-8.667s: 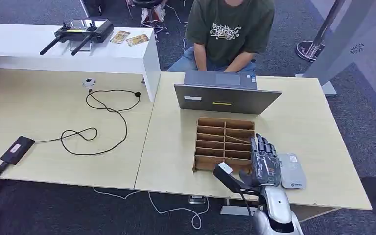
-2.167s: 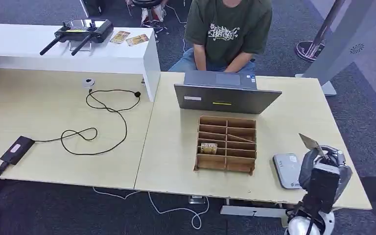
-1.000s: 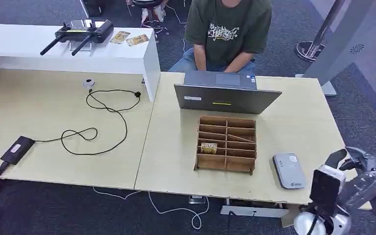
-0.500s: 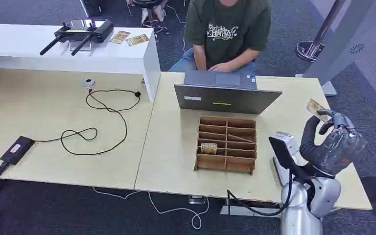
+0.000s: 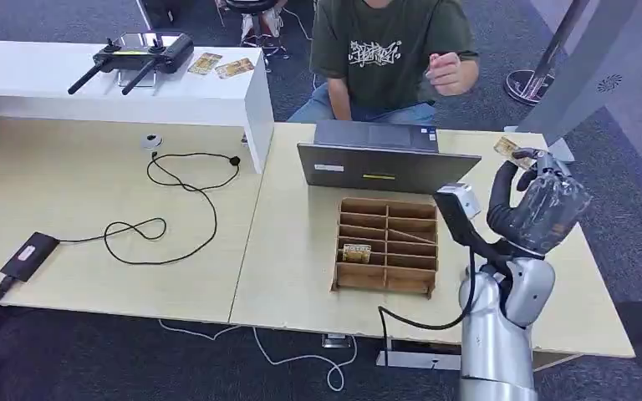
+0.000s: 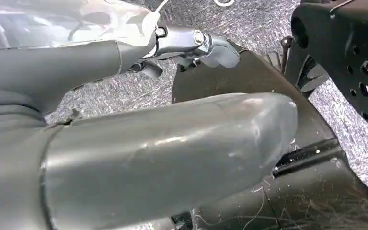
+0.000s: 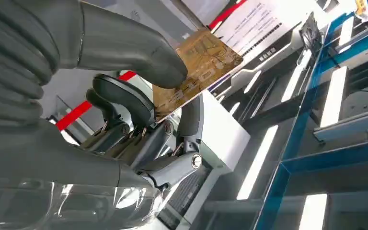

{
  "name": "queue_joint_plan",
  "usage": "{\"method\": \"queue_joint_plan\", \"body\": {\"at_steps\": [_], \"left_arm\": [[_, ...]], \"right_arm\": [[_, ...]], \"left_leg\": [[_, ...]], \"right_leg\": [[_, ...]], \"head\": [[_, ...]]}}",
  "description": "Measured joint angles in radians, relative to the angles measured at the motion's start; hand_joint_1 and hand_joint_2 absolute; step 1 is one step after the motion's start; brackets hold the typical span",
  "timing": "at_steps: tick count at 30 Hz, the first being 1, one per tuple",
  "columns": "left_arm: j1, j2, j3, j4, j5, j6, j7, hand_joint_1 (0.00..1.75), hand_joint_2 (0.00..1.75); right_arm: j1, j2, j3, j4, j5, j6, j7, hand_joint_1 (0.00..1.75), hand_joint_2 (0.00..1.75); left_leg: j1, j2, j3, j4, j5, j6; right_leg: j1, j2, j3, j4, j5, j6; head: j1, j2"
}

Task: Pass the card to the sensor for recognition and then transmit it.

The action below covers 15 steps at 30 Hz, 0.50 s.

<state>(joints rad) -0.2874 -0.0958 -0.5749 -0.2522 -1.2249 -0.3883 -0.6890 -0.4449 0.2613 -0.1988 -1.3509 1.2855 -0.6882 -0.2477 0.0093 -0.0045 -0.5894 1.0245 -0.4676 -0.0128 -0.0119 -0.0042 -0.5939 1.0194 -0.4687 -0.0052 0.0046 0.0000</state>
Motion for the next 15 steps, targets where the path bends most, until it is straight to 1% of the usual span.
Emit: {"method": "queue_joint_plan", "body": {"at_steps": [1, 2, 3, 8, 11, 15], "left_arm": [[0.0, 0.0, -0.002, 0.0, -0.001, -0.001, 0.0, 0.0, 0.0], [-0.001, 0.0, -0.006, 0.0, -0.002, -0.003, 0.0, 0.0, 0.0], [-0.002, 0.0, -0.008, 0.0, -0.002, -0.006, -0.001, 0.0, 0.0], [-0.007, -0.003, -0.015, 0.0, -0.006, -0.011, -0.001, 0.0, 0.0], [-0.009, -0.005, -0.023, 0.0, -0.006, -0.017, -0.001, 0.0, 0.0], [-0.014, -0.01, -0.032, 0.0, -0.006, -0.024, -0.003, 0.0, 0.0]], "right_arm": [[-0.013, 0.0, 0.003, 0.01, 0.004, 0.0, 0.004, 1.62, 1.75], [-0.029, -0.001, 0.008, 0.03, 0.005, 0.0, 0.014, 1.61, 1.75], [-0.047, -0.003, 0.013, 0.047, 0.007, 0.0, 0.021, 1.64, 1.75], [-0.127, -0.014, 0.048, 0.135, 0.065, 0.0, 0.097, 1.66, 1.75], [-0.173, -0.023, 0.073, 0.192, 0.133, 0.0, 0.148, 1.66, 1.75], [-0.227, -0.038, 0.104, 0.273, 0.177, 0.0, 0.195, 1.66, 1.75]], "left_leg": [[0.0, 0.0, 0.0, 0.0, 0.0, 0.0], [0.0, 0.0, 0.0, 0.0, 0.0, 0.0], [0.0, 0.0, 0.0, 0.0, 0.0, 0.0], [0.0, 0.001, 0.0, 0.0, 0.0, 0.0], [0.0, 0.001, 0.0, 0.0, 0.0, 0.0], [0.0, 0.0, 0.0, 0.0, 0.0, 0.0]], "right_leg": [[0.0, 0.0, 0.0, 0.0, 0.0, 0.0], [0.0, 0.0, 0.0, 0.0, 0.0, 0.0], [0.0, 0.001, -0.001, 0.0, 0.0, 0.0], [0.0, 0.001, -0.001, 0.0, 0.0, 0.0], [0.0, 0.001, -0.001, 0.0, 0.0, 0.0], [0.0, 0.001, 0.0, 0.0, 0.0, 0.0]], "head": [[0.0, 0.0], [0.0, 0.0], [-0.001, 0.0], [0.0, 0.0], [0.0, 0.0], [0.0, 0.0]]}}
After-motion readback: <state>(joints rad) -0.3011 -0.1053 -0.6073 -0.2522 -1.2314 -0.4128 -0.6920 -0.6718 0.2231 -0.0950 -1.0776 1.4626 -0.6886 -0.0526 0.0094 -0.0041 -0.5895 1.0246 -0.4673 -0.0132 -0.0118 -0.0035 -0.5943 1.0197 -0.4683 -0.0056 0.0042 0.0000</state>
